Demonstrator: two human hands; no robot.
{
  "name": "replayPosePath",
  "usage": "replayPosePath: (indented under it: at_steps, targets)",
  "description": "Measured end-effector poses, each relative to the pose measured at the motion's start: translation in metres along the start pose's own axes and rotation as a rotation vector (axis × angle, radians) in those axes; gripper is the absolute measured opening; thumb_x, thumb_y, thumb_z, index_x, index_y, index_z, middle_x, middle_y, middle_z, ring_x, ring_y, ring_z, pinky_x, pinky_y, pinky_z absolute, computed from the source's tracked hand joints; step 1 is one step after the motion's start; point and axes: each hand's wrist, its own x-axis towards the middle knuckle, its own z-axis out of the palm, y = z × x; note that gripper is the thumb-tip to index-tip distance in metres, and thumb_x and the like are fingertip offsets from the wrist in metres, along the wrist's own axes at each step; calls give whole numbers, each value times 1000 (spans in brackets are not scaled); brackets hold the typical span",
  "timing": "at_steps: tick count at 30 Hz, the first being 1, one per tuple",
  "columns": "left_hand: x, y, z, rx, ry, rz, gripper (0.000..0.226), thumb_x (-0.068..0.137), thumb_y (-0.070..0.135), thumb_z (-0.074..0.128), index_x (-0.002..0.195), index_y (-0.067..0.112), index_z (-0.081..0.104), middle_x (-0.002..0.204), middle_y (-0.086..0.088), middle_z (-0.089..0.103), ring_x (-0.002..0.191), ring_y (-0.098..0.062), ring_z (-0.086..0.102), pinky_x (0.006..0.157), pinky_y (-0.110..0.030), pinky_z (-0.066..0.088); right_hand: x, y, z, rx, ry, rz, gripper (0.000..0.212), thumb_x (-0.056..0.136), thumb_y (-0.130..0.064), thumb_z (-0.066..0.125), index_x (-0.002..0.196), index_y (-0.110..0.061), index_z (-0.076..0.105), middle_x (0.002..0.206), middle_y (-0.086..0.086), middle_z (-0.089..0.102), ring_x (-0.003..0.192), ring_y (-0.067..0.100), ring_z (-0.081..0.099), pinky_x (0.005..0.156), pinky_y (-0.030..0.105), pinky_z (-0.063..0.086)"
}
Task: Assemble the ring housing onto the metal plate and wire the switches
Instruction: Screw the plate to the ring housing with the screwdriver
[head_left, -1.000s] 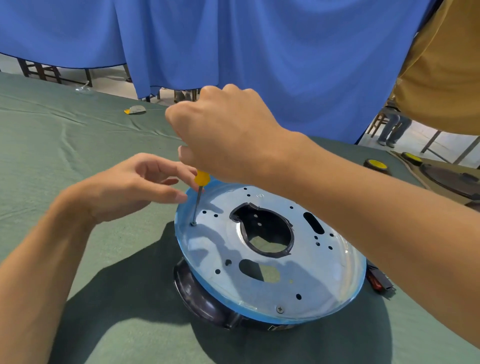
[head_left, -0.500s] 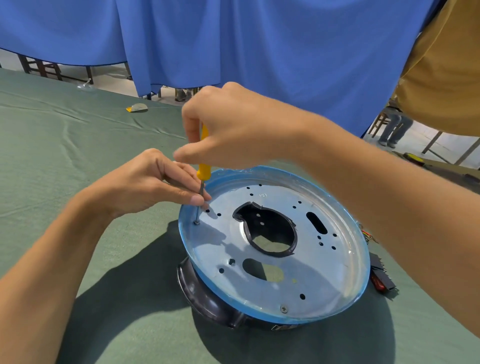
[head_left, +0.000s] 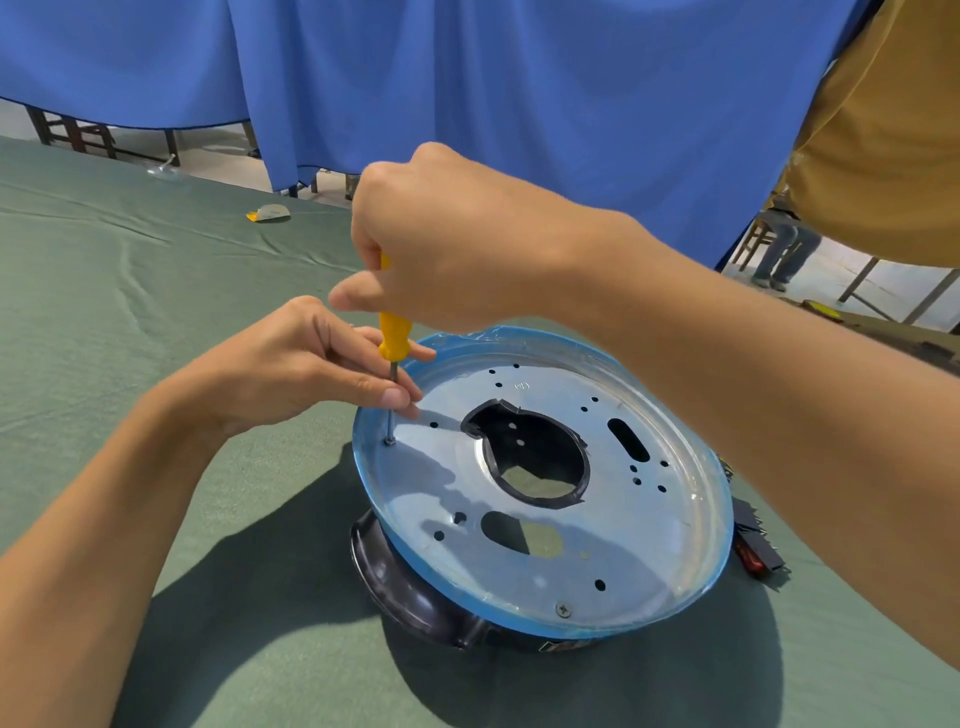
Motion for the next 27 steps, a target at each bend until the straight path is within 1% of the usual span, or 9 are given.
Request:
replayPosePath:
  at_steps: [4,7,9,12,14,17,20,22,27]
  targets:
    - [-2,0,0,-9,-72,-28,17,72,16,71,86,13,81,100,-7,77,126,-3,55,97,-12,43,-4,0,-8,59,-84,-55,18,81,-25,73,70,-25,59,56,-12,52,49,0,55,40,16,41]
    - [-3,2,1,1,-93,-34,20,71,19,73,89,16,81,105,-7,76,123,-1,56,95,-9,42,-5,-1,-6,27,-38,-49,36,82,-23,72,60,-24,42,53,-9,44,56,6,57,37,21,38]
    - [-2,3,3,14,-24,-27,20,63,22,78,82,17,82,97,-6,77,111,2,63,90,-9,45,-5,-3,0,-15,11,-46,40,84,-20,67,61,-23,35,57,-6,39,63,19,62,36,24,35]
    - [-1,2,5,37,9,-14,15,62,20,78,76,18,82,86,-1,78,97,6,67,85,-9,47,-3,-3,5,-42,40,-30,40,90,-17,59,63,-22,29,55,-5,37,42,15,56,31,23,37]
    - [-1,2,4,45,-33,-30,15,67,19,75,79,17,82,96,-2,78,110,2,64,100,-17,45,-3,-3,4,-48,20,-20,43,95,-26,57,64,-21,27,56,-5,38,37,11,50,30,21,36]
    - [-1,0,3,-6,-82,-43,15,72,12,71,83,12,82,104,0,76,122,-5,59,104,-19,42,-1,-1,1,-6,-29,-50,41,94,-33,56,62,-22,33,60,-4,43,49,16,59,33,25,40]
    - [-3,0,3,-54,-122,-43,18,76,8,67,89,7,80,103,-5,76,127,-8,55,101,-14,42,3,-5,1,-36,-111,-108,29,83,-23,61,62,-25,41,71,-4,55,73,22,61,51,30,47]
    - [-5,2,4,-38,-155,-43,21,78,10,66,94,10,80,108,-4,75,130,-6,52,107,-17,38,2,-7,1,-52,-133,-101,30,82,-17,60,61,-23,40,67,-3,52,74,26,61,52,31,46]
    - [-2,3,6,31,26,-39,24,64,35,88,81,19,82,99,-5,77,123,-18,58,106,-37,47,3,-3,7,-23,-98,11,36,91,-12,54,61,-18,34,44,-2,43,40,9,51,39,20,39]
